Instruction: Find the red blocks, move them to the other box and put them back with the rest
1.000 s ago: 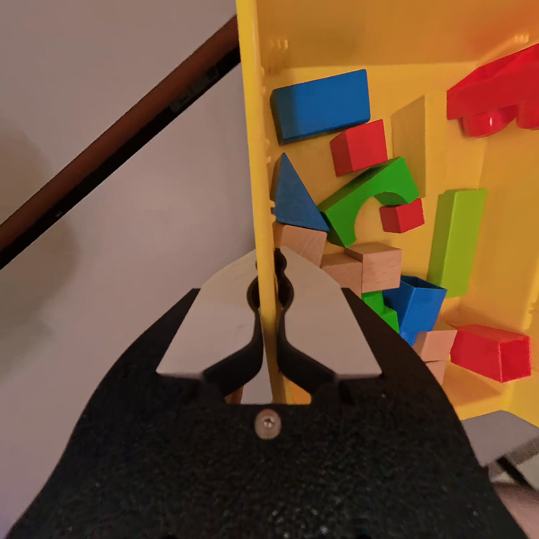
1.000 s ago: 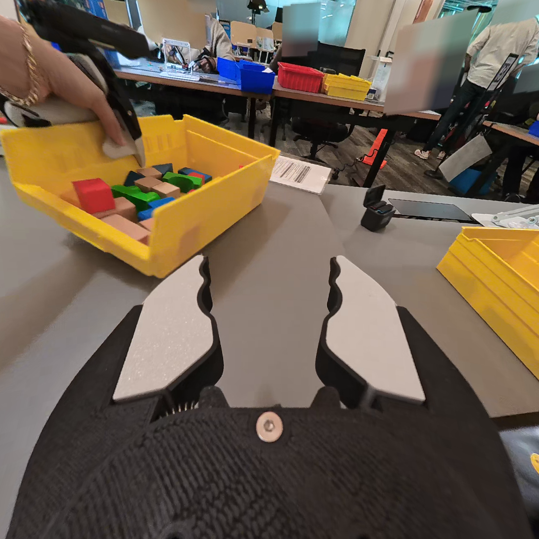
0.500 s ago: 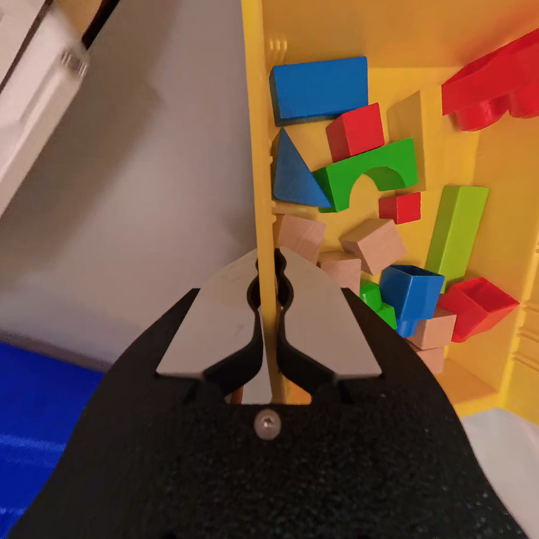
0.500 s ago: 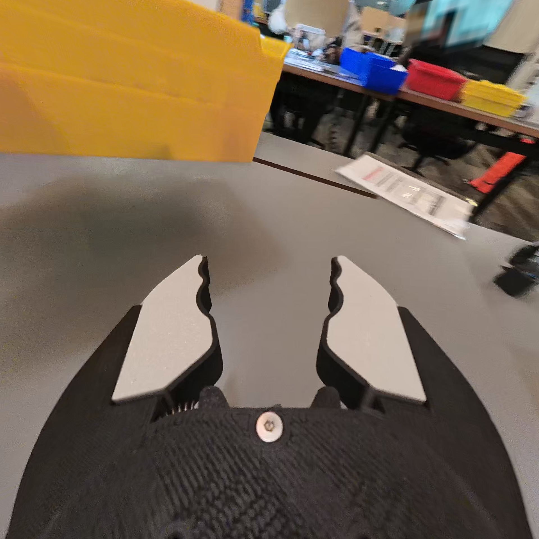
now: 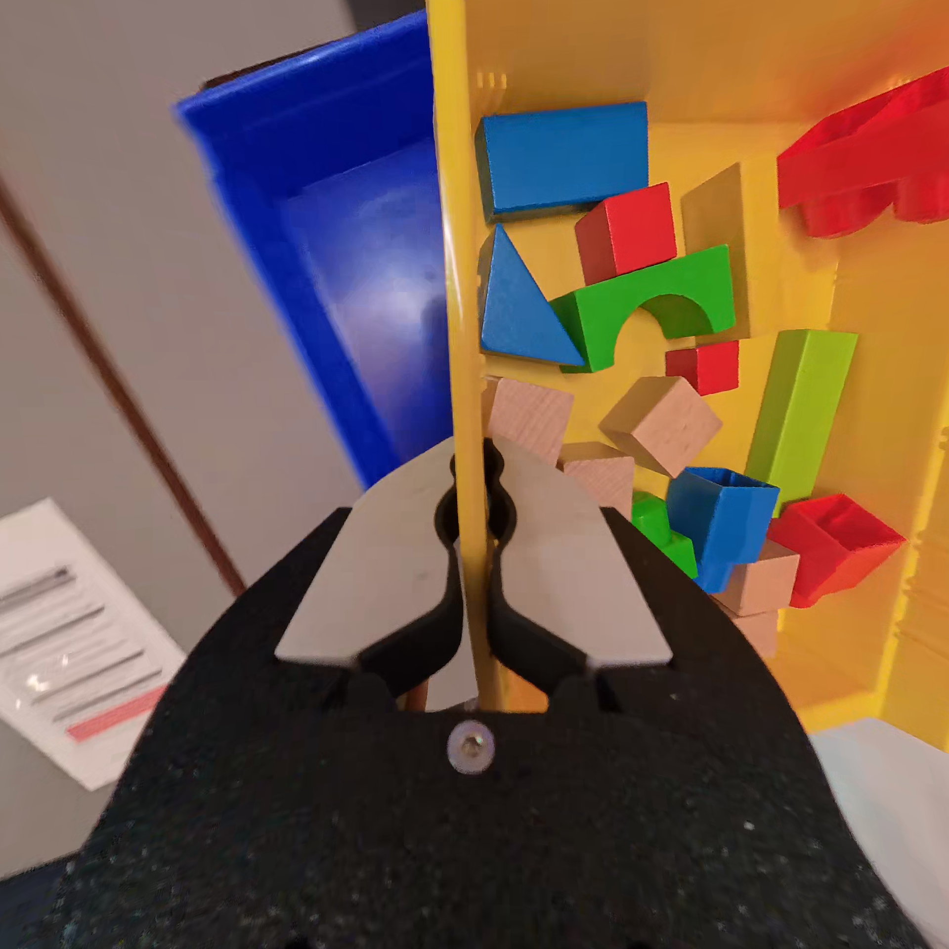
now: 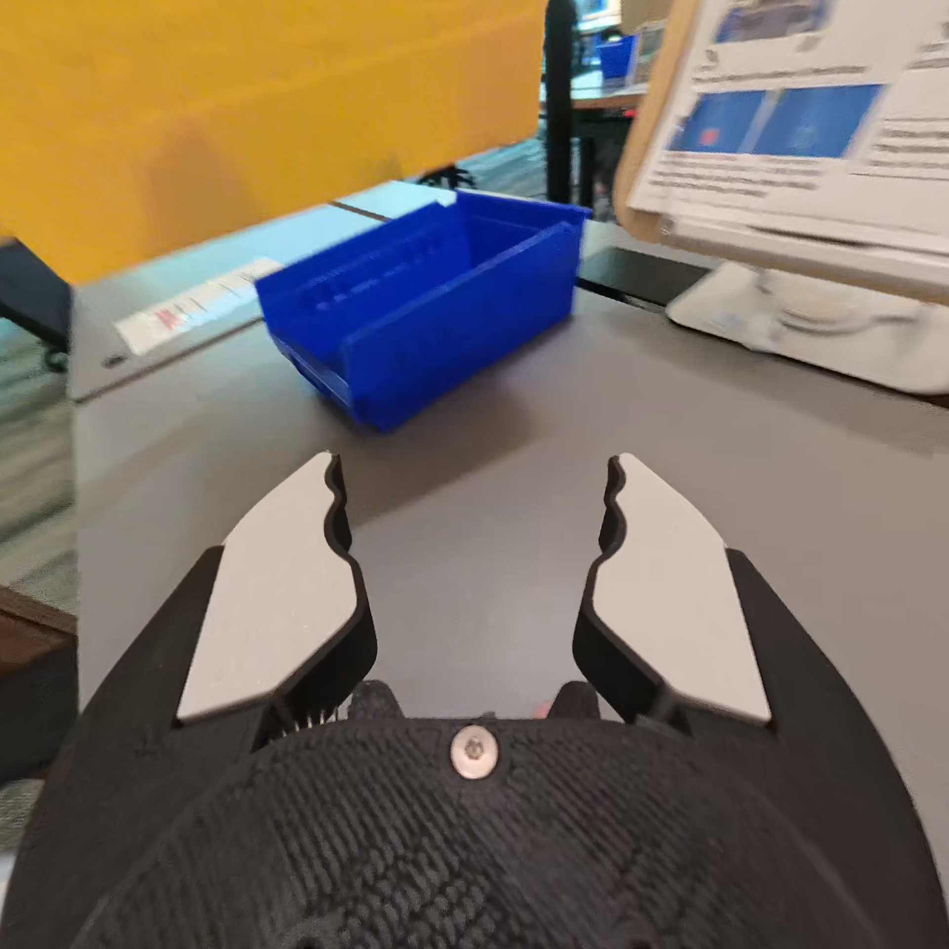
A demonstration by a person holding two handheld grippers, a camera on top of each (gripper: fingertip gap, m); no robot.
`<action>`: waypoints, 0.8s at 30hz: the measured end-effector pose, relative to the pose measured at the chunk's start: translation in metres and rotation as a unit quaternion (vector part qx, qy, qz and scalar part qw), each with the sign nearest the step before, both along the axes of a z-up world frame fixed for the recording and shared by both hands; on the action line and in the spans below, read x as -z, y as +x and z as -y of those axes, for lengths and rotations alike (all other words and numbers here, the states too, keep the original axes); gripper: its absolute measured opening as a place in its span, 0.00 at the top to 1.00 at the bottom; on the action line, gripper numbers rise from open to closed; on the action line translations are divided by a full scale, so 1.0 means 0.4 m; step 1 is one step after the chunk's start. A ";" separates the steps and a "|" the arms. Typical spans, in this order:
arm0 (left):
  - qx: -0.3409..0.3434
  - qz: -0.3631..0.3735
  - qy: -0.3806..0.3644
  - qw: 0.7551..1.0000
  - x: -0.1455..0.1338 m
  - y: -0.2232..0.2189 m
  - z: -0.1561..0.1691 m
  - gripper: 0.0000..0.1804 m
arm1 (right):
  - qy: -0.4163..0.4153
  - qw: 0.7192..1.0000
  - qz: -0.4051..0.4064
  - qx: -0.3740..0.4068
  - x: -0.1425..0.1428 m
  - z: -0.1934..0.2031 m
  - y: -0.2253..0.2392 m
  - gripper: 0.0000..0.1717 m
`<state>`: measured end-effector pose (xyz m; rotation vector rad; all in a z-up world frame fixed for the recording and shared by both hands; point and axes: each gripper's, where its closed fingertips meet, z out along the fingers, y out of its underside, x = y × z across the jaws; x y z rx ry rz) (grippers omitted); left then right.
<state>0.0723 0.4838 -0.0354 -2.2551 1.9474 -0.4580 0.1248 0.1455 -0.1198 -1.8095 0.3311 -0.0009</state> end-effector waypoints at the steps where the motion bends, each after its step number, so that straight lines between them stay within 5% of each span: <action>1: -0.024 0.000 0.003 1.000 0.001 -0.039 -0.046 0.98 | 0.007 1.000 -0.002 -0.013 -0.020 -0.057 -0.001 0.43; 6: -0.131 -0.005 0.004 0.991 0.027 -0.220 -0.218 0.98 | -0.001 1.000 -0.030 0.003 -0.075 -0.346 0.089 0.43; 12: -0.196 0.005 -0.021 0.980 0.077 -0.358 -0.310 0.98 | -0.125 0.987 -0.069 0.075 0.076 -0.596 0.193 0.45; 14: -0.209 0.004 -0.025 0.978 0.094 -0.388 -0.331 0.98 | -0.131 0.982 -0.122 0.064 0.120 -0.650 0.184 0.42; 24: -0.232 -0.007 -0.033 0.972 0.161 -0.443 -0.378 0.98 | -0.207 0.960 -0.105 0.155 0.221 -0.691 0.223 0.79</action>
